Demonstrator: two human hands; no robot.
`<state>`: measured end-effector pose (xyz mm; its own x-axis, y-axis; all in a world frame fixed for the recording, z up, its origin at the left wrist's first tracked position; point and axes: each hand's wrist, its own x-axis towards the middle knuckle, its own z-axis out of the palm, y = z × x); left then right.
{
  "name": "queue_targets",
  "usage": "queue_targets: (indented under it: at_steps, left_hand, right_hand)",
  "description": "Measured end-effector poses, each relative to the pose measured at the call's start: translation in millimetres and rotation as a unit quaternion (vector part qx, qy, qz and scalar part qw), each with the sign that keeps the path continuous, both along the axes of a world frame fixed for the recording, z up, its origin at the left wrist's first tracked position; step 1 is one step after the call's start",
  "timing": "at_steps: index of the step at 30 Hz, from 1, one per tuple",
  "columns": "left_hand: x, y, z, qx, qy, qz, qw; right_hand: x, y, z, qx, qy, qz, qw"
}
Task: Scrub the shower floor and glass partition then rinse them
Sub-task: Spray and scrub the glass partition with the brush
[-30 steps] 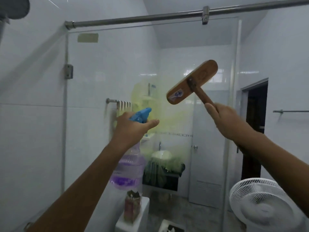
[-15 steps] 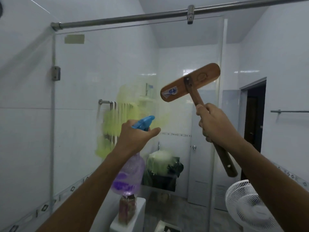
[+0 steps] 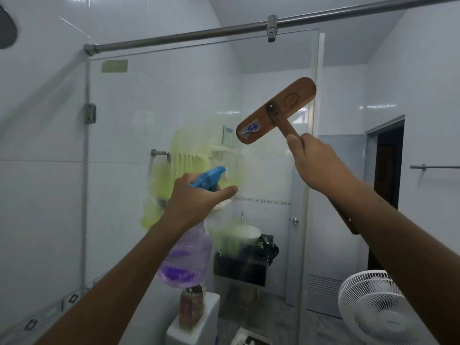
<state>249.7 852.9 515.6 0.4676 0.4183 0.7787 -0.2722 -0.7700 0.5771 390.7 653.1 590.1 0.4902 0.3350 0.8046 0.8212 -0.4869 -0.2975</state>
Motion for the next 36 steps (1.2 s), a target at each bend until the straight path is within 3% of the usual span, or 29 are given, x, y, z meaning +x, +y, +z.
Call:
queue_targets:
  at_steps: [12,16,21,24,27,29,32,33,36]
  left_hand:
    - [-18.0,-18.9,3.7,-0.036,-0.041,0.028,0.998]
    - [-19.2,-15.8,1.5,-0.031,0.004,0.022,0.999]
    - [-19.4,-8.0,-1.0,-0.082,-0.021,0.016,0.996]
    - [-26.0,-1.1,1.0,-0.083,-0.031,0.027,0.996]
    - [-32.5,5.7,1.4,-0.066,-0.041,0.036,0.996]
    - [-33.8,10.2,2.4,-0.065,-0.044,0.033,0.996]
    - [-34.1,14.7,2.3,-0.074,-0.058,0.031,0.995]
    - [-34.0,14.2,1.8,-0.078,-0.062,0.031,0.995]
    - [-34.4,13.3,-0.7,-0.089,-0.059,0.023,0.994]
  right_hand:
    - [-6.4,-15.4,5.2,-0.026,0.011,-0.014,1.000]
    - [-4.0,-16.6,7.0,-0.031,-0.006,-0.028,0.999]
    - [-13.2,-8.2,-2.4,-0.013,0.007,-0.027,1.000]
    - [-21.3,-0.9,-55.9,-0.143,-0.031,-0.030,0.989]
    - [-32.4,-3.4,-86.5,-0.299,-0.095,-0.049,0.948]
    - [-26.3,-3.0,-58.2,-0.269,-0.115,-0.074,0.953]
    - [-14.8,-5.5,-1.0,-0.105,-0.050,-0.079,0.990]
    - [-15.1,-3.8,3.3,-0.092,-0.045,-0.072,0.992]
    - [-25.2,6.5,-37.2,-0.240,-0.110,-0.083,0.961]
